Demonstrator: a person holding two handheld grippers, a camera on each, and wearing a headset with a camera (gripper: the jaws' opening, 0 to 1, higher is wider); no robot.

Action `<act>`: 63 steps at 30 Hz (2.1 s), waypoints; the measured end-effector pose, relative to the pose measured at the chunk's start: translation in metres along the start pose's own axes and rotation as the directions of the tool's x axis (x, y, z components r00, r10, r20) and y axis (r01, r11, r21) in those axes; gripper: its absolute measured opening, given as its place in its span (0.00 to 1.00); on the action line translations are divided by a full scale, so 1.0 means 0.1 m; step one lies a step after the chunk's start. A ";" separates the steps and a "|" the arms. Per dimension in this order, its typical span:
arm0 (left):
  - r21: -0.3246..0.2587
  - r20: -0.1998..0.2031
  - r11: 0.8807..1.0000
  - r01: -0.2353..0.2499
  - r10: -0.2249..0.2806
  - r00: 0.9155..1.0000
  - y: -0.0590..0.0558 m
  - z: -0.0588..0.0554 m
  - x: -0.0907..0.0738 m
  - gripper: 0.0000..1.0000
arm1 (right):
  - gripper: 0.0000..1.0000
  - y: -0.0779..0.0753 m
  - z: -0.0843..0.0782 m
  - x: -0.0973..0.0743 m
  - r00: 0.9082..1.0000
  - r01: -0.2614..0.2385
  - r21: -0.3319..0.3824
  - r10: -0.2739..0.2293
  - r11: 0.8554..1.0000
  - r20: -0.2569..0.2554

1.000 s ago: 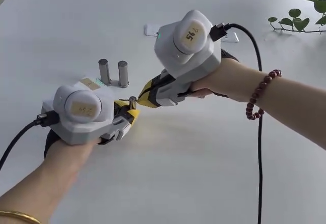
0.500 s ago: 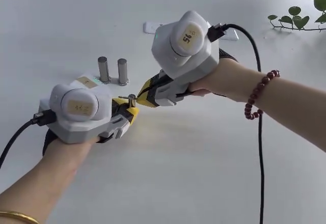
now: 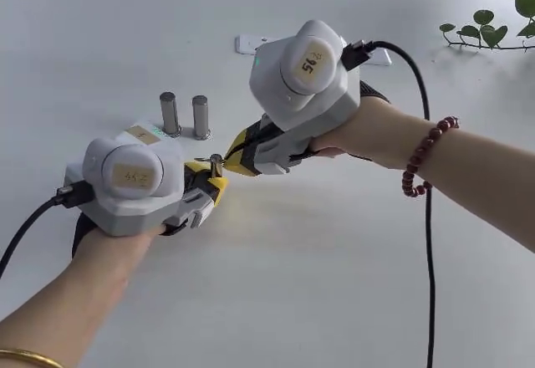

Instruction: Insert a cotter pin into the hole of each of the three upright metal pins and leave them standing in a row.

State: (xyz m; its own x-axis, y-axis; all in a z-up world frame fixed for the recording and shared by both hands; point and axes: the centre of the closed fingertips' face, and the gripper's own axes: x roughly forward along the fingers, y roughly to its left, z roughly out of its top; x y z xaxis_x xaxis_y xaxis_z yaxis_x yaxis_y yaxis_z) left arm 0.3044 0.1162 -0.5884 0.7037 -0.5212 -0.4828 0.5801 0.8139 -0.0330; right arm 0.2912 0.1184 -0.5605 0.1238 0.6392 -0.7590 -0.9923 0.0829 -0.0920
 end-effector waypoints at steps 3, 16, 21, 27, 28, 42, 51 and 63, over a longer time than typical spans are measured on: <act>-0.011 0.006 1.000 -0.004 0.005 1.000 0.01 0.02 0.00 0.11 | 0.00 0.01 0.01 0.00 1.000 -0.003 -0.003 0.003 1.000 0.006; -0.025 -0.005 1.000 -0.017 0.016 1.000 0.04 -0.01 0.00 0.26 | 0.06 0.03 0.06 -0.03 0.999 -0.012 0.023 0.011 1.000 0.042; -0.031 -0.016 0.999 -0.029 0.029 0.999 0.06 -0.04 -0.04 0.32 | 0.10 0.01 0.08 -0.05 0.998 -0.005 0.038 0.003 0.999 0.059; -0.008 -0.018 0.999 -0.041 0.041 0.999 0.09 -0.04 -0.11 0.38 | 0.11 -0.06 0.13 -0.11 0.994 -0.006 0.092 -0.004 0.996 0.108; -0.002 -0.018 0.999 -0.048 0.048 0.999 0.11 -0.04 -0.13 0.40 | 0.12 -0.09 0.14 -0.12 0.993 0.001 0.100 -0.012 0.995 0.115; -0.057 0.048 0.997 -0.043 0.046 0.998 0.08 0.13 -0.33 0.60 | 0.19 -0.52 0.30 -0.15 0.965 0.109 0.261 -0.165 0.959 0.204; -0.054 0.053 0.997 -0.051 0.054 0.997 0.08 0.17 -0.47 0.63 | 0.25 -0.76 0.32 -0.05 0.949 0.146 0.319 -0.223 0.937 0.222; -0.055 0.062 0.998 -0.029 0.032 0.998 0.03 0.20 -0.56 0.70 | 0.24 -0.87 0.30 0.23 0.941 0.105 0.361 -0.210 0.927 0.264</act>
State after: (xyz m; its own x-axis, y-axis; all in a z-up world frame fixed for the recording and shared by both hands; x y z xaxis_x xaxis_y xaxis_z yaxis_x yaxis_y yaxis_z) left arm 0.2747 0.1423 -0.5439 0.7460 -0.5096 -0.4287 0.5360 0.8415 -0.0675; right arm 0.3805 0.1490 -0.5504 0.3258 0.7861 -0.5253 -0.9049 0.4203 0.0677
